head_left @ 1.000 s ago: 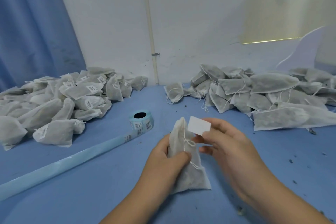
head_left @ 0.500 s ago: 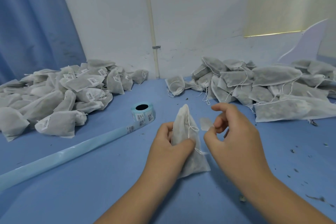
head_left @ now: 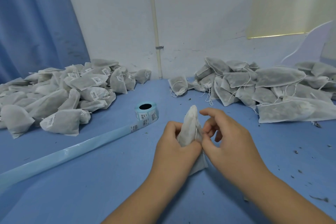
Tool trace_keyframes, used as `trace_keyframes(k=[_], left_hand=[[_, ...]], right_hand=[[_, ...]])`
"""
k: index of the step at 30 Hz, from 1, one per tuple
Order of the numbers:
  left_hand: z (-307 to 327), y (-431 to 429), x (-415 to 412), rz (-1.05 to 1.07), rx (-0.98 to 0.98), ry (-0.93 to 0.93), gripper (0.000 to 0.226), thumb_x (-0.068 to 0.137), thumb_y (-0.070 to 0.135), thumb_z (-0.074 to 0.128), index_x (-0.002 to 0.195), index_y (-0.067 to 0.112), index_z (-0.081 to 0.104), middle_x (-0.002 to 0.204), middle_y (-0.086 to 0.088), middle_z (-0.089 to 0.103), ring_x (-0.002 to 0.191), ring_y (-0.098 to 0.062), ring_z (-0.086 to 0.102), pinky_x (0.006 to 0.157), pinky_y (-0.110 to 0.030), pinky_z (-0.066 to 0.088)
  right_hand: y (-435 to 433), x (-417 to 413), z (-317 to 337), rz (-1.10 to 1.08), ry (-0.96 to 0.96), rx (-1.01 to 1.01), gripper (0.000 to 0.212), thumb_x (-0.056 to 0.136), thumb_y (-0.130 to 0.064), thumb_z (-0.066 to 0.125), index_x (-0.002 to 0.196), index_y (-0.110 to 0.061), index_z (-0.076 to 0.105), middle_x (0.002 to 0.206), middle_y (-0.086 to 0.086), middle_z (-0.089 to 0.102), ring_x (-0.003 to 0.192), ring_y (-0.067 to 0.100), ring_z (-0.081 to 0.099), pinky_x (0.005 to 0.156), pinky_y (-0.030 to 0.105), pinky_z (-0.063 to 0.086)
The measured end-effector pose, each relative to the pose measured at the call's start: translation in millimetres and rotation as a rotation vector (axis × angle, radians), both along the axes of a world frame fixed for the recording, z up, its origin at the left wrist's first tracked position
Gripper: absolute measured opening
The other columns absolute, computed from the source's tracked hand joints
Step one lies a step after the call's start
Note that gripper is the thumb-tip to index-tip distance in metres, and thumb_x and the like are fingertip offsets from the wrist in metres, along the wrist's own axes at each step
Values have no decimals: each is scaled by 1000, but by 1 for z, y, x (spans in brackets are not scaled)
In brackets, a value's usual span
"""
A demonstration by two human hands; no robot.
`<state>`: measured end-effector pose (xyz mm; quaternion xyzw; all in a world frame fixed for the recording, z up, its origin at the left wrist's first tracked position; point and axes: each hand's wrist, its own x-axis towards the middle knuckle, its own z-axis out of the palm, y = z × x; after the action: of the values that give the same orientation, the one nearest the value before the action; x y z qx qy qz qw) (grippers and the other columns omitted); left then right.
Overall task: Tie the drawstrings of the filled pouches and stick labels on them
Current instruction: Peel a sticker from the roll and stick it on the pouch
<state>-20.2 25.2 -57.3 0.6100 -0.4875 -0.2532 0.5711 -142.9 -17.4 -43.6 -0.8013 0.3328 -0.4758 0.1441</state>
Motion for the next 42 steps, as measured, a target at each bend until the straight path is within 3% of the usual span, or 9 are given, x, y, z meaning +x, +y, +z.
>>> trace_keyframes(k=[4, 10, 18, 25, 29, 31, 36, 39, 42], left_hand=[[0, 0, -1, 12, -25, -85, 20, 77, 24, 74, 79, 29, 55, 72, 26, 61, 65, 9, 56, 55, -6, 39], [0, 0, 1, 29, -28, -159, 21, 77, 19, 71, 76, 26, 51, 69, 27, 58, 62, 7, 53, 54, -7, 39], [1, 0, 10, 34, 7, -112, 19, 80, 16, 66, 76, 27, 51, 67, 30, 58, 59, 10, 53, 51, -5, 37], [10, 5, 9, -79, 41, 127, 27, 67, 40, 61, 90, 25, 61, 67, 23, 60, 62, 6, 57, 52, -8, 39], [14, 7, 9, -117, 49, 242, 25, 69, 36, 67, 89, 21, 69, 75, 8, 68, 69, -7, 62, 64, -21, 46], [14, 7, 9, -170, 60, 319, 15, 73, 28, 70, 84, 18, 72, 78, -1, 69, 72, -15, 62, 68, -31, 46], [10, 10, 10, -378, 85, 323, 27, 72, 30, 67, 90, 11, 72, 82, -7, 69, 74, -20, 61, 68, -32, 46], [9, 10, 13, -482, 79, 333, 30, 78, 29, 68, 100, 9, 73, 95, -14, 71, 83, -23, 64, 74, -32, 49], [12, 11, 17, -563, 70, 375, 26, 83, 26, 67, 103, 11, 74, 100, -14, 73, 87, -21, 68, 73, -27, 53]], right_hand=[[-1, -3, 2, 52, 38, 9, 63, 76, -1, 66, 108, -50, 43, 76, -18, 59, 82, -5, 54, 73, 4, 37], [-3, -8, 3, 137, 120, 32, 57, 83, -2, 65, 132, -29, 51, 84, -18, 62, 85, 0, 55, 77, 14, 43], [-1, -14, 6, 246, 201, 66, 69, 89, 0, 58, 141, -37, 32, 103, -23, 61, 98, -6, 53, 82, 10, 42], [2, -15, 7, 245, 137, 137, 69, 91, 3, 45, 126, -55, 31, 98, -33, 64, 97, -7, 57, 81, 4, 38], [1, -14, 9, 199, -129, 252, 51, 88, -1, 58, 120, -41, 52, 91, -25, 69, 78, 16, 61, 72, 21, 47], [-2, -14, 12, 149, -264, 336, 42, 83, -11, 68, 116, -35, 58, 90, -19, 67, 74, 9, 59, 68, 20, 48], [-3, -17, 16, 316, -274, 681, 16, 69, -31, 79, 81, -21, 74, 79, 3, 71, 69, 15, 61, 64, 22, 49], [-7, -20, 12, 391, -368, 809, 28, 56, -38, 81, 70, -15, 74, 74, 12, 70, 69, 24, 61, 70, 34, 49], [-9, -18, 11, 448, -458, 919, 28, 54, -35, 82, 67, -12, 75, 71, 11, 68, 63, 20, 58, 60, 27, 50]])
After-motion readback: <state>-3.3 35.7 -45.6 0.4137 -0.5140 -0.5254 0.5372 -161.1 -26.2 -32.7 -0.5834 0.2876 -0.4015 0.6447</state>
